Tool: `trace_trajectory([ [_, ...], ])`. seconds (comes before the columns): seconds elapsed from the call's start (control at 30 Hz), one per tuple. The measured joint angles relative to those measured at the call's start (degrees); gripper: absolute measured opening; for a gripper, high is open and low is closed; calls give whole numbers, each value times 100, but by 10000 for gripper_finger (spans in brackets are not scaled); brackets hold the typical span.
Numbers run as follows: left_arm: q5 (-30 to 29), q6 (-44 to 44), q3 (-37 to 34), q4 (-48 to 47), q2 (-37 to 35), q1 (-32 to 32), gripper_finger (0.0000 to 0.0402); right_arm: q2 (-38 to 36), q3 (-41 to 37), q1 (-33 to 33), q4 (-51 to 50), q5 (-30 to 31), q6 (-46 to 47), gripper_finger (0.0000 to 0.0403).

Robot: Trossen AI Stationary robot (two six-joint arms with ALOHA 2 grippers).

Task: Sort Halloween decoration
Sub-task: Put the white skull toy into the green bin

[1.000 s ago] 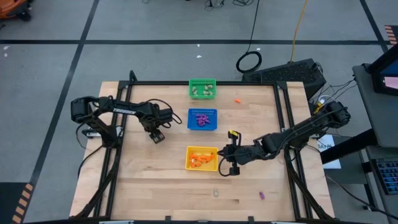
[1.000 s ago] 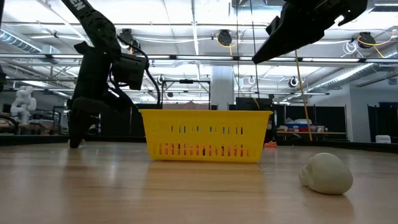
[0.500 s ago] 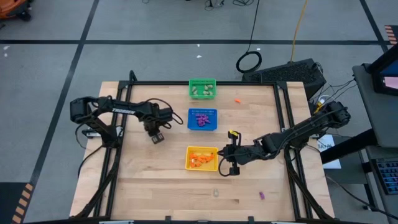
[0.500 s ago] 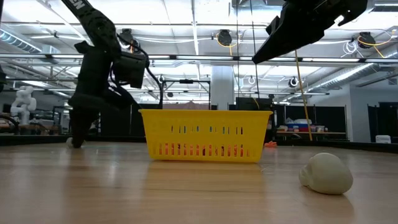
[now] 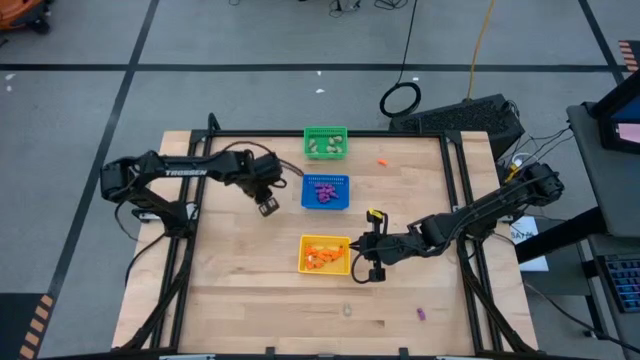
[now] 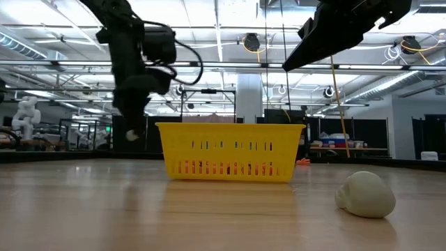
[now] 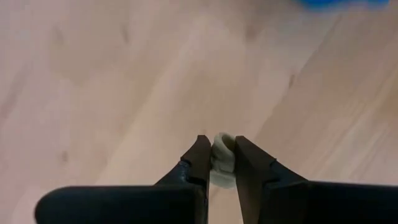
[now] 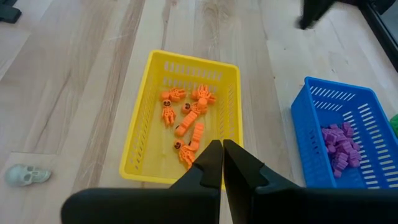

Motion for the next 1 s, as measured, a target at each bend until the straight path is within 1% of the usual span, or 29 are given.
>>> trace_trajectory([
  [0.17,9,123,396,514,0,229,40,0,0,0,0,2,16,0],
  [0.23,132,135,516,696,0,346,40,0,0,0,0,0,20,0],
  [0.3,289,175,626,832,0,485,41,0,0,0,0,2,20,0],
  [0.53,333,319,891,1349,175,954,41,0,0,0,0,6,20,0],
  [0.63,630,319,1043,1660,405,1152,41,0,0,0,-1,7,20,0],
  [0.73,904,331,1306,1972,778,1276,41,0,0,0,0,9,15,0],
  [1.0,931,677,2497,2246,2070,1587,42,0,0,0,0,9,7,0],
])
